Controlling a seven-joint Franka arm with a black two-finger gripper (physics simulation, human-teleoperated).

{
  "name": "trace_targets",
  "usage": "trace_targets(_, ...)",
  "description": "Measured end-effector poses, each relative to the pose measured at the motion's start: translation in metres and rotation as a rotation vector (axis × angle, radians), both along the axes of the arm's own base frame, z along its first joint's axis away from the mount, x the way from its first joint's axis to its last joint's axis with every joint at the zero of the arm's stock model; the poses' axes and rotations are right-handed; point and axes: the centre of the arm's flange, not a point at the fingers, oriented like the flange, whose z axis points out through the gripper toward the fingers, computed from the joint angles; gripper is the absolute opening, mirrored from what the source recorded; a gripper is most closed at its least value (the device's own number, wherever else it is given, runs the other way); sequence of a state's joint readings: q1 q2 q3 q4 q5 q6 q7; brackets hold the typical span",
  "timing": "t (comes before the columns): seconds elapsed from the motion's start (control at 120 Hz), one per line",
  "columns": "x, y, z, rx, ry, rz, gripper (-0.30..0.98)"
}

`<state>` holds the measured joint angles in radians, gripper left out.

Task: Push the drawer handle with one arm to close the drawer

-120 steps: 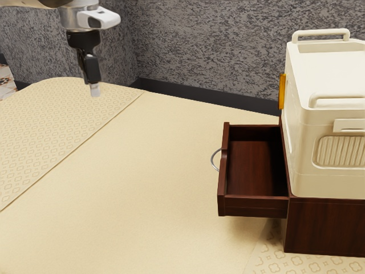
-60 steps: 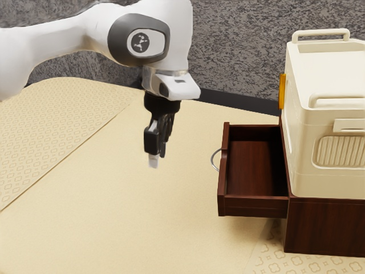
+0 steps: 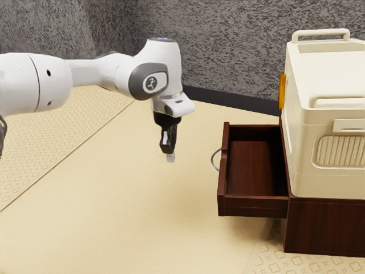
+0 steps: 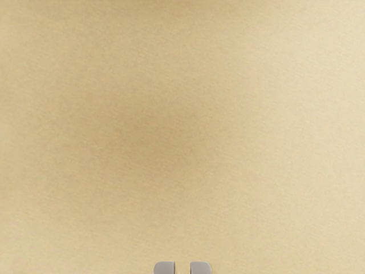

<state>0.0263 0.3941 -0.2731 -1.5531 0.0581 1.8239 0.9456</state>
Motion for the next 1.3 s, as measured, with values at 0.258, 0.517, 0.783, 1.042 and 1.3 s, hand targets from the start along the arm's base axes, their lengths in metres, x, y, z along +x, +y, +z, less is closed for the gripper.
trace_targets(0.258,0.027,-0.045,-0.015,-0.066,-0.067,-0.034,-0.10)
trace_targets(0.517,0.020,-0.088,-0.028,-0.111,-0.048,-0.036,-0.10)
trace_targets(0.783,0.032,-0.097,-0.019,-0.132,-0.080,-0.005,-0.10)
trace_targets(1.042,0.040,-0.113,-0.022,-0.147,-0.091,0.002,-0.10)
trace_targets(1.3,0.048,-0.132,-0.025,-0.162,-0.106,0.005,-0.10)
